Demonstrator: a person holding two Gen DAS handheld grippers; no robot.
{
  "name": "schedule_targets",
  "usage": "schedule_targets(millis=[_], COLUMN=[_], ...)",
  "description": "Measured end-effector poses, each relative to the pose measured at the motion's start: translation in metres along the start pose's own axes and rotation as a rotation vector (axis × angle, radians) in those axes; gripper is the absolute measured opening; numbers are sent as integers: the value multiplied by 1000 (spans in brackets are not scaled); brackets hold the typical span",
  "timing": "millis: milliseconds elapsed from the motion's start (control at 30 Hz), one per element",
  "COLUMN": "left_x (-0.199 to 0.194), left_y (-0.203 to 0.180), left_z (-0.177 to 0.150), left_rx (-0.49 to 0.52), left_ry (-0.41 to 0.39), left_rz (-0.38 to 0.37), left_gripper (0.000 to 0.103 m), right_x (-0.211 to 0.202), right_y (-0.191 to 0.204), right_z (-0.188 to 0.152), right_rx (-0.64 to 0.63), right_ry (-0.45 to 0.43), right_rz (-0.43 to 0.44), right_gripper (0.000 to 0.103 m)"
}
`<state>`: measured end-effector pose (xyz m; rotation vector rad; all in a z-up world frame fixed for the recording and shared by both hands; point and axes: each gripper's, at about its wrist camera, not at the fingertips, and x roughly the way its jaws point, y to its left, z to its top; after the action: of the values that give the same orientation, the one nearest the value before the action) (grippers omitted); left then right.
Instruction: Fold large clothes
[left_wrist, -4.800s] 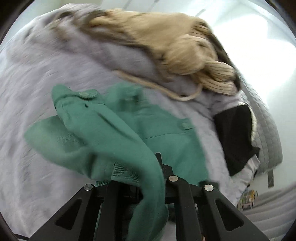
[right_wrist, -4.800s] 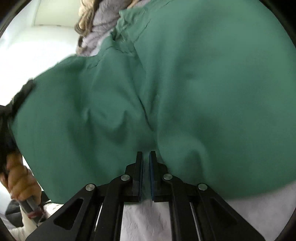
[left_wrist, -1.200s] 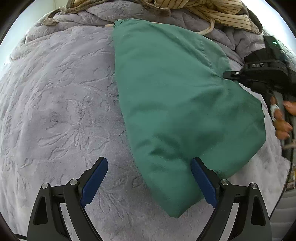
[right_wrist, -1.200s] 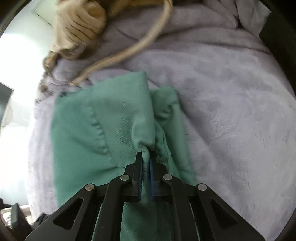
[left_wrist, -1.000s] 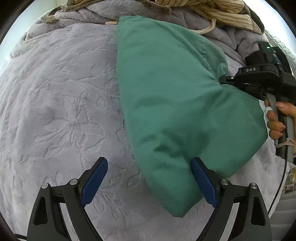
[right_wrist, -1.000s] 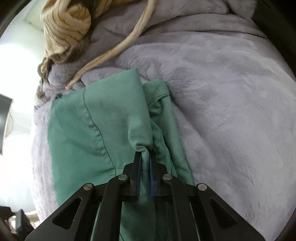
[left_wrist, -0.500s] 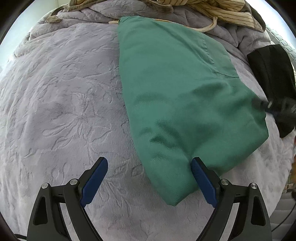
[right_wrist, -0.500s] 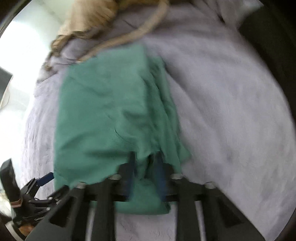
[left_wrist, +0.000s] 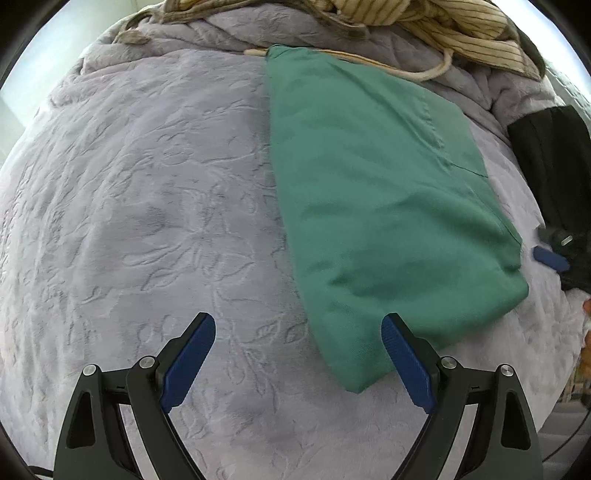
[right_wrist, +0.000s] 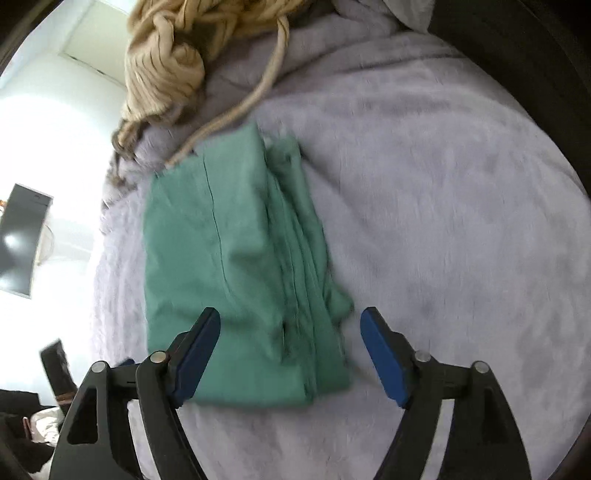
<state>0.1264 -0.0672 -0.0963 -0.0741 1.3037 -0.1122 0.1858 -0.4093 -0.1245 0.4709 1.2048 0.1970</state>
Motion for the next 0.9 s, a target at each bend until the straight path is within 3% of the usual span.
schedule_targets(millis=[100, 133, 200, 333, 533, 667, 800, 833, 900], left_x=[2, 3, 2, 1, 45, 65, 79, 84, 90], left_y=[4, 4, 6, 19, 34, 23, 0, -5, -14], left_z=[6, 9, 13, 28, 42, 41, 46, 46, 47], left_rx=[-24, -28, -33, -57, -127, -140, -117, -111, -82], left_ry=[-7, -7, -21, -40, 84, 125, 146, 156, 177], left_rz=[4, 6, -4, -96, -256, -366, -415, -409, -378], left_gripper=[93, 103, 103, 103, 103, 103, 103, 103, 101], right_x=[13, 23, 40, 68, 105, 126, 152, 159, 161], right_y=[-10, -16, -14, -19, -17, 2, 15, 13, 10], right_z=[21, 29, 37, 60, 81, 90, 96, 96, 96], right_rx=[28, 43, 55, 53, 34, -11, -35, -1, 59], right_ry=[28, 48, 71, 110, 198, 246, 267, 269, 266], right_rz=[66, 79, 98, 152, 241, 322, 320, 310, 298], right_gripper=[81, 81, 81, 81, 81, 82, 82, 80, 58])
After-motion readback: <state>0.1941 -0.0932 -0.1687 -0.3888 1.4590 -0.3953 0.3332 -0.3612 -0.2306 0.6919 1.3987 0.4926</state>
